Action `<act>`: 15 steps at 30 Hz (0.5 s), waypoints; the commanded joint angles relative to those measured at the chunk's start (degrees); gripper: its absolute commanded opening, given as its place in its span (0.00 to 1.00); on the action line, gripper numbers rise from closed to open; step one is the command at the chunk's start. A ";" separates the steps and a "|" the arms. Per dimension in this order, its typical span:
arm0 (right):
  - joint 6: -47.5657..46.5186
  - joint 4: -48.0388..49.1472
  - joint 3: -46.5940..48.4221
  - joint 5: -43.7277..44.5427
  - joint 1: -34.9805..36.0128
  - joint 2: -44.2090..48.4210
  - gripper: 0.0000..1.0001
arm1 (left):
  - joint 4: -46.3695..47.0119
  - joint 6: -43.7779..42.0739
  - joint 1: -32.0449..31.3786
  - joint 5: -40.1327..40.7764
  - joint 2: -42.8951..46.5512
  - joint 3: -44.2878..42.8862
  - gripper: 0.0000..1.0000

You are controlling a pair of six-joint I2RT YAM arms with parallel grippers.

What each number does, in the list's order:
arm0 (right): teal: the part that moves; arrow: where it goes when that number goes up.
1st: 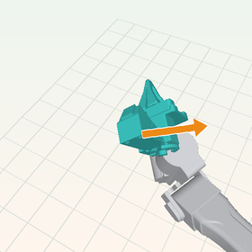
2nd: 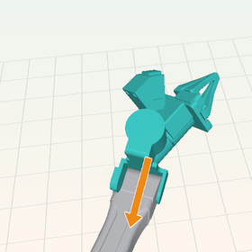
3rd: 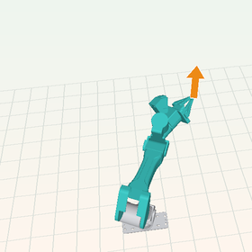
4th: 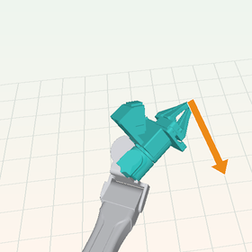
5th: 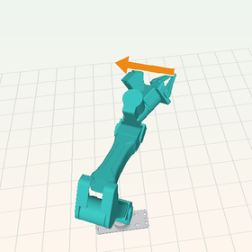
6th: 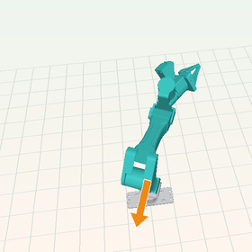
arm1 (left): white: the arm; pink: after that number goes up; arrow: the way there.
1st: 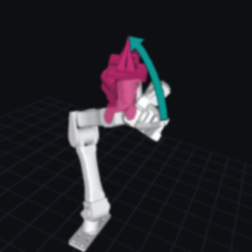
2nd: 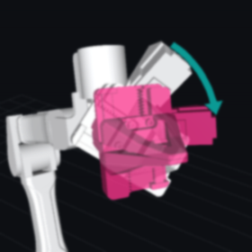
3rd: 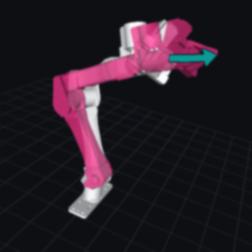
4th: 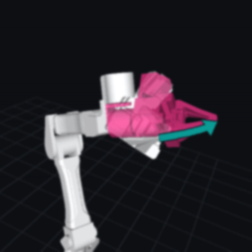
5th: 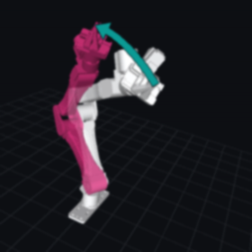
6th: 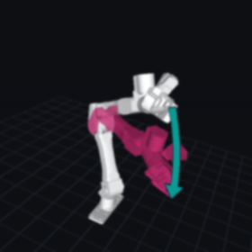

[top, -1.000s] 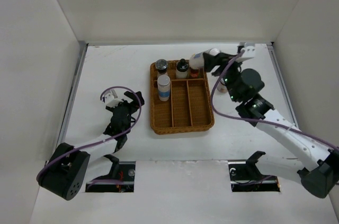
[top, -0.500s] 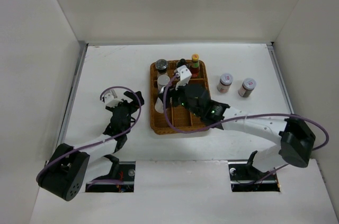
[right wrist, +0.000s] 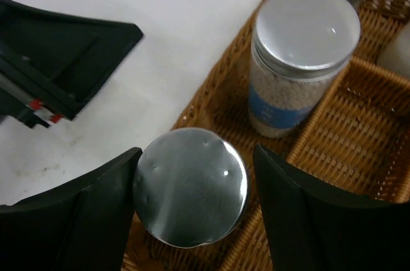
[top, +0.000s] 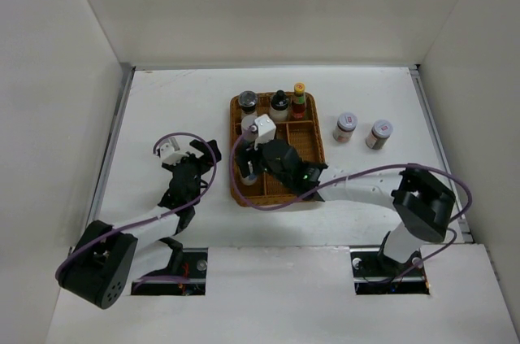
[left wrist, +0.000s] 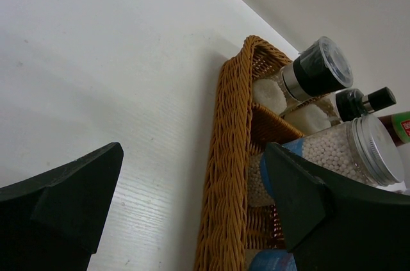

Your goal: Organize the condiment bottles

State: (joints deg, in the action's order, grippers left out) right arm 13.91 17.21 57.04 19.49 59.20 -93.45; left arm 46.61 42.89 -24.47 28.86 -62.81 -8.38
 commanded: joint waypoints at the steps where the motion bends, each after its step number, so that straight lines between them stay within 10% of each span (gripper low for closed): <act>1: -0.55 7.31 0.88 1.17 0.87 3.09 0.82 | 2.61 0.44 -0.27 -0.39 -0.21 -1.73 0.95; 10: -1.09 5.29 -3.85 2.57 -9.03 19.78 1.00 | 2.61 0.35 -0.18 0.23 0.93 -1.46 0.95; 15: 2.61 3.37 -7.99 13.97 -25.46 19.11 0.73 | 2.70 0.35 -0.80 0.23 0.58 -1.72 0.95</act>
State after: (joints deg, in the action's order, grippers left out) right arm 14.20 21.78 51.62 24.88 39.86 -71.35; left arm 46.72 42.89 -24.71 28.91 -62.78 -8.38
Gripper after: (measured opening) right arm 0.779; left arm 0.946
